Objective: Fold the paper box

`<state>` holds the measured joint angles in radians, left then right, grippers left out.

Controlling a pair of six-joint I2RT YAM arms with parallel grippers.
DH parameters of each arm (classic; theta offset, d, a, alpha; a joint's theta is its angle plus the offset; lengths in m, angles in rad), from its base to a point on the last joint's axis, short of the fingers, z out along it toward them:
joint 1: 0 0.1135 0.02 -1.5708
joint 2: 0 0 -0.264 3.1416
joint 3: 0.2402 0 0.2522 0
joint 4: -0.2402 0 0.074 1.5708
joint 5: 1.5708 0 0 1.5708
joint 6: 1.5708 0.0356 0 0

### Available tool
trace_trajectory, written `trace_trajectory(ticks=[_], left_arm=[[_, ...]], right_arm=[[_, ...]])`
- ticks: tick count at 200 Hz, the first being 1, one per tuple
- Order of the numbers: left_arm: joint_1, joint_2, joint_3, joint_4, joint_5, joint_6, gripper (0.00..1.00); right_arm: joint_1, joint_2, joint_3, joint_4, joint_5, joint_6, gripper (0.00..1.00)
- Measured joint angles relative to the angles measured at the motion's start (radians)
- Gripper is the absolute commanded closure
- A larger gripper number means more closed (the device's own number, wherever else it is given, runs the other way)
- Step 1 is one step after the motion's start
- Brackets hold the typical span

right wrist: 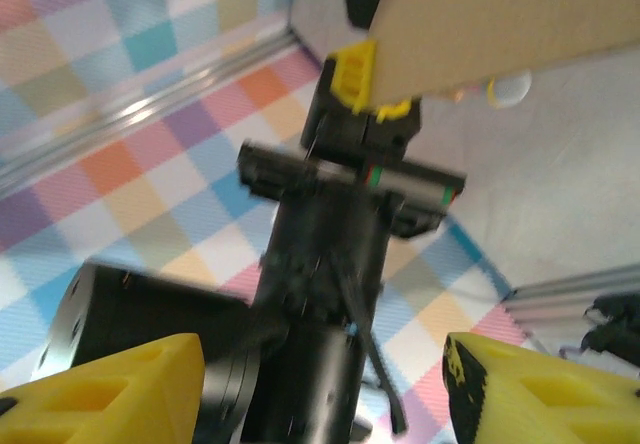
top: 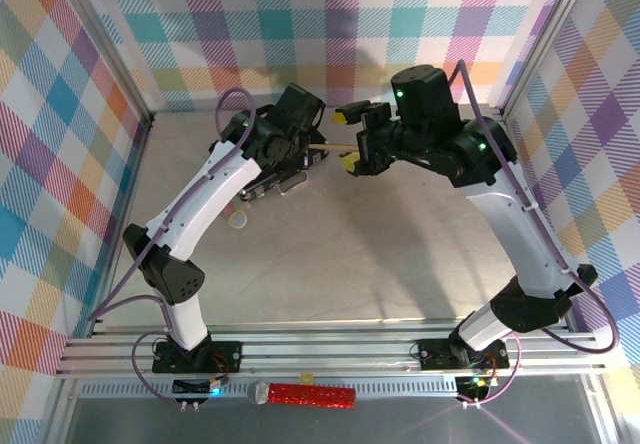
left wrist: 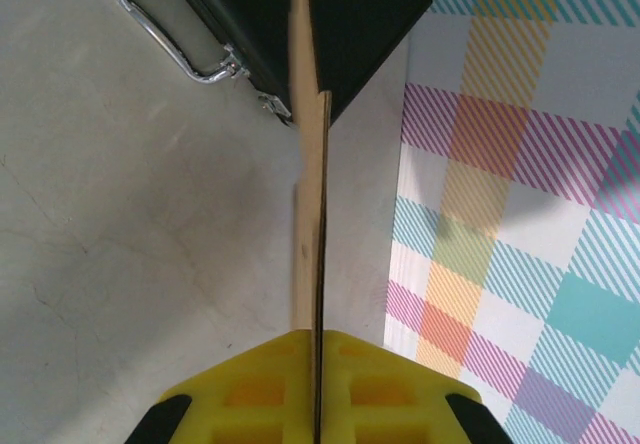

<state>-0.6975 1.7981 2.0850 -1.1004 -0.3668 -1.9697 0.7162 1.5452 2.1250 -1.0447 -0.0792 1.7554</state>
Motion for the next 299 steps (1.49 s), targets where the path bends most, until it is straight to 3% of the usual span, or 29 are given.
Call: trace_trajectory(ticks=[50, 104, 169, 206, 227, 238, 243, 257, 270, 283, 293, 299], left_arm=[[-0.034, -0.048, -0.079, 0.054, -0.063, 0.000, 1.00], [-0.040, -0.093, -0.159, 0.116, -0.083, 0.000, 1.00], [-0.051, -0.108, -0.201, 0.164, -0.100, 0.000, 1.00], [-0.064, -0.140, -0.250, 0.190, -0.096, 0.000, 1.00], [-0.067, -0.164, -0.273, 0.209, -0.100, 0.001, 1.00], [-0.068, -0.175, -0.280, 0.216, -0.099, 0.001, 1.00], [-0.069, -0.178, -0.281, 0.217, -0.100, 0.001, 1.00], [-0.070, -0.184, -0.285, 0.220, -0.107, 0.001, 1.00], [-0.070, -0.196, -0.306, 0.243, -0.115, 0.001, 1.00], [-0.070, -0.211, -0.338, 0.274, -0.122, 0.002, 0.72], [-0.070, -0.225, -0.362, 0.298, -0.121, 0.012, 0.42], [-0.071, -0.235, -0.375, 0.310, -0.121, 0.022, 0.30]], right_arm=[[0.040, -0.008, -0.034, -0.058, 0.151, -0.004, 0.37], [0.069, -0.081, -0.190, -0.033, 0.256, 0.076, 0.44], [0.055, -0.113, -0.298, 0.063, 0.337, 0.140, 0.76], [0.027, -0.112, -0.303, 0.087, 0.353, 0.141, 0.76], [0.011, -0.111, -0.316, 0.094, 0.351, 0.140, 0.65], [0.004, -0.108, -0.316, 0.096, 0.351, 0.143, 0.65], [0.003, -0.108, -0.316, 0.096, 0.349, 0.141, 0.70], [0.003, -0.108, -0.317, 0.099, 0.344, 0.140, 0.98], [0.002, -0.109, -0.323, 0.102, 0.340, 0.138, 1.00], [0.002, -0.109, -0.329, 0.109, 0.340, 0.132, 1.00], [-0.003, -0.110, -0.331, 0.110, 0.339, 0.129, 1.00], [-0.010, -0.113, -0.334, 0.112, 0.336, 0.129, 1.00]])
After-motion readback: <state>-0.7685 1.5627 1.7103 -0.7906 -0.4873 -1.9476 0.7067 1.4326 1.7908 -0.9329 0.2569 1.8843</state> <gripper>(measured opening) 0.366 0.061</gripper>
